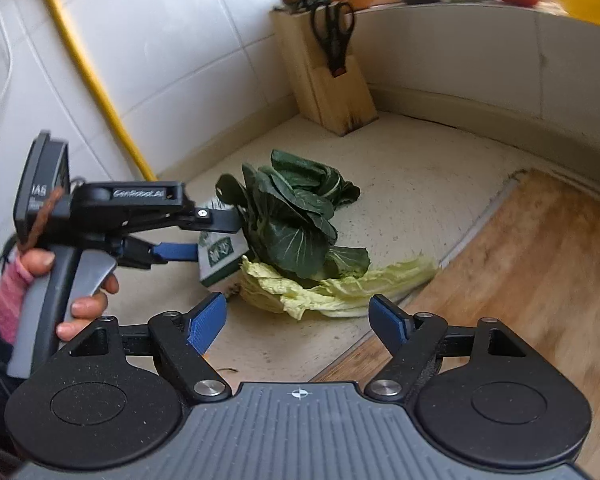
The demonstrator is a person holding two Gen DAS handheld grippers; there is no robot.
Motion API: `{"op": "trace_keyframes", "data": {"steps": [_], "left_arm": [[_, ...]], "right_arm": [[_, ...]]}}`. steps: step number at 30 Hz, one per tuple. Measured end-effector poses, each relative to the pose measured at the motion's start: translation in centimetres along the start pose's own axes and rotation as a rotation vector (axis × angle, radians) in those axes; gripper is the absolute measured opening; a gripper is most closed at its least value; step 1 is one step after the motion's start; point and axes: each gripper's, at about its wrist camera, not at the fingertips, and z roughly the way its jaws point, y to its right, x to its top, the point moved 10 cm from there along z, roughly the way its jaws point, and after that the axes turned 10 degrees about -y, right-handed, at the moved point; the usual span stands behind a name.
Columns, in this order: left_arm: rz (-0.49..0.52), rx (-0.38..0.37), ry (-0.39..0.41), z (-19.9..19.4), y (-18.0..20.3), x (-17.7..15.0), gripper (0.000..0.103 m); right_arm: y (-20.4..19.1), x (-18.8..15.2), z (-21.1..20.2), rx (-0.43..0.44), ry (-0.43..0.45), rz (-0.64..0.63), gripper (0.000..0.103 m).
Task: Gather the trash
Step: 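Move both open tools back over the vegetables and milk carton, then lower the left tool onto the white milk carton and close it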
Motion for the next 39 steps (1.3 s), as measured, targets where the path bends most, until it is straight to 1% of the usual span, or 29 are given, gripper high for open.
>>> {"op": "trace_keyframes", "data": {"steps": [1,2,4,6,8,11,13,16,18,21,23,25,26,30,36,39], "left_arm": [[-0.006,0.014,-0.014,0.6,-0.1,0.0,0.071],[-0.010,0.013,-0.019,0.9,-0.2,0.1,0.072],[0.004,0.025,-0.006,0.8,-0.4,0.3,0.072],[0.005,0.027,-0.014,0.3,-1.1,0.1,0.068],[0.008,0.036,-0.028,-0.5,-2.2,-0.3,0.061],[0.024,0.104,-0.045,-2.4,-4.8,-1.1,0.060],[0.033,0.140,-0.077,-3.6,-6.2,-1.7,0.059],[0.024,0.173,-0.058,-5.4,-7.6,-2.1,0.059],[0.069,0.194,-0.019,-6.2,-7.2,-1.9,0.059],[0.186,0.247,0.023,-6.4,-5.8,-1.4,0.061],[0.291,0.269,0.034,-5.9,-4.5,-1.1,0.069],[0.375,0.294,0.036,-5.2,-3.8,-0.7,0.071],[0.400,0.308,0.027,-4.7,-3.7,-0.4,0.071],[0.401,0.306,-0.035,-3.0,-4.4,0.1,0.071],[0.403,0.322,-0.082,-1.3,-5.2,0.1,0.071],[0.429,0.344,-0.080,-1.0,-5.3,0.4,0.072]], "right_arm": [[0.0,0.1,0.3,-0.011,-0.009,-0.019,0.084],[-0.1,0.3,0.7,-0.021,-0.023,-0.043,0.084],[-0.1,0.5,1.3,-0.044,-0.039,-0.072,0.084],[-0.3,0.6,1.9,-0.060,-0.058,-0.101,0.084],[-0.6,0.5,2.4,-0.074,-0.068,-0.131,0.084],[-1.1,0.3,2.8,-0.063,-0.077,-0.158,0.084],[-1.5,0.2,3.2,-0.055,-0.088,-0.177,0.085],[-2.0,0.5,4.0,-0.068,-0.105,-0.223,0.085],[-2.2,0.8,4.8,-0.080,-0.118,-0.275,0.086],[-1.5,1.2,6.6,-0.119,-0.165,-0.312,0.086],[-1.1,1.2,7.8,-0.122,-0.204,-0.313,0.086],[-1.3,1.4,8.2,-0.128,-0.203,-0.326,0.087],[-1.3,1.5,8.4,-0.133,-0.214,-0.325,0.087],[-1.1,1.9,8.6,-0.143,-0.237,-0.270,0.085],[-1.2,1.9,8.7,-0.167,-0.222,-0.257,0.086],[-1.2,1.9,8.9,-0.184,-0.221,-0.262,0.085]]}}
